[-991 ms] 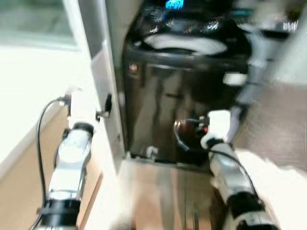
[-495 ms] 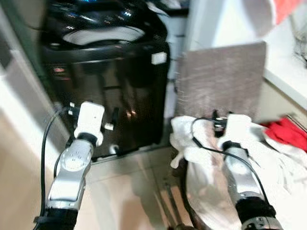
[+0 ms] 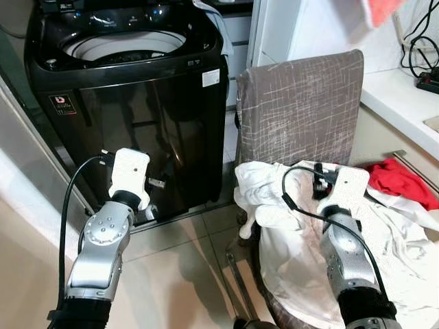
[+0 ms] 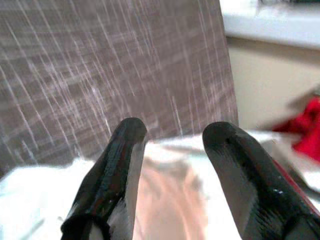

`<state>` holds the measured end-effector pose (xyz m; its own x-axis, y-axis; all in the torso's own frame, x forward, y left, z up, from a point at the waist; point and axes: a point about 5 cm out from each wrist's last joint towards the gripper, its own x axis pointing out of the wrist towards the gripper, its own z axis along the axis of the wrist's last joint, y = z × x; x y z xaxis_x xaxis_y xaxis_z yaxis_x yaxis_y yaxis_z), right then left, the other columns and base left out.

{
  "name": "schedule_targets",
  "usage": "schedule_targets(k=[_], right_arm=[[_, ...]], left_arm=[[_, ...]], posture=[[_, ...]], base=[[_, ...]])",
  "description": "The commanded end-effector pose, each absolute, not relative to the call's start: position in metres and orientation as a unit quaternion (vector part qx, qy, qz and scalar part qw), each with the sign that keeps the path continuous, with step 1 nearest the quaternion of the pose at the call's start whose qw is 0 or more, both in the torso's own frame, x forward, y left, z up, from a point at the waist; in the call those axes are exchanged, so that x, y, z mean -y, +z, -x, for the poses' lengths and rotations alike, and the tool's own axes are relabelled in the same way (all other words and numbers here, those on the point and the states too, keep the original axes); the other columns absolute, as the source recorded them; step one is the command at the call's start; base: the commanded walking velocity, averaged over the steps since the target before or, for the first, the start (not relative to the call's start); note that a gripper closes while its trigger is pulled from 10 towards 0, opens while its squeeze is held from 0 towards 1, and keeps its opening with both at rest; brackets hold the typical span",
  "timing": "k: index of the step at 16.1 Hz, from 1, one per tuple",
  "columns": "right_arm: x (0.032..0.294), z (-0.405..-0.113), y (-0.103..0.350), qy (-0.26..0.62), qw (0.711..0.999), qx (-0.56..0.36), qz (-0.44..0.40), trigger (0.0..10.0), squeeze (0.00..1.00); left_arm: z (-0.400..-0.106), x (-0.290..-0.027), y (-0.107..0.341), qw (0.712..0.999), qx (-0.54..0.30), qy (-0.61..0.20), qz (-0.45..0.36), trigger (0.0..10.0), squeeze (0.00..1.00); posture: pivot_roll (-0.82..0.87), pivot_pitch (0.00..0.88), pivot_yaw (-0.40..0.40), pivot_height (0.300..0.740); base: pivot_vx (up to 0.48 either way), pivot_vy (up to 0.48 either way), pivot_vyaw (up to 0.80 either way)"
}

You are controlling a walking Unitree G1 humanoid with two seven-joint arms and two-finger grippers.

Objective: Clothes washing

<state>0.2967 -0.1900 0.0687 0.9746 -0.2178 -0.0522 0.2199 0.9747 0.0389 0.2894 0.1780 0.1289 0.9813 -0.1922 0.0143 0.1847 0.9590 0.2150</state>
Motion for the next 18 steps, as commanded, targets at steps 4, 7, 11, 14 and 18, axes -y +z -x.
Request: schedule_targets(k=[4,7,11,14,18], right_arm=[[0.187,-0.299,0.073,-0.090,0.996,-0.023,0.007,10.0,0.00],[0.182,-0.305,0.081,-0.062,0.997,-0.005,0.034,10.0,0.00],[0.178,-0.308,0.080,-0.055,0.998,-0.007,0.035,10.0,0.00],[0.176,-0.307,0.078,-0.051,0.998,-0.011,0.042,10.0,0.00],[0.177,-0.307,0.083,-0.054,0.998,-0.001,0.037,10.0,0.00]], left_arm=[[-0.296,-0.173,0.132,0.986,0.024,-0.112,-0.123,10.0,0.00],[-0.298,-0.170,0.137,0.984,0.038,-0.119,-0.125,10.0,0.00],[-0.299,-0.169,0.137,0.983,0.041,-0.119,-0.136,10.0,0.00],[-0.299,-0.168,0.136,0.981,0.041,-0.123,-0.141,10.0,0.00],[-0.299,-0.162,0.142,0.976,0.058,-0.145,-0.154,10.0,0.00]], posture=[[-0.09,0.000,0.023,0.702],[-0.09,0.000,0.018,0.702],[-0.08,0.000,0.013,0.702],[-0.08,0.000,0.013,0.702],[-0.10,0.025,0.027,0.702]], base=[[0.000,0.000,-0.21],[0.000,0.242,0.00],[0.000,0.206,-0.33],[0.000,0.000,-0.43],[0.000,0.000,-0.16]])
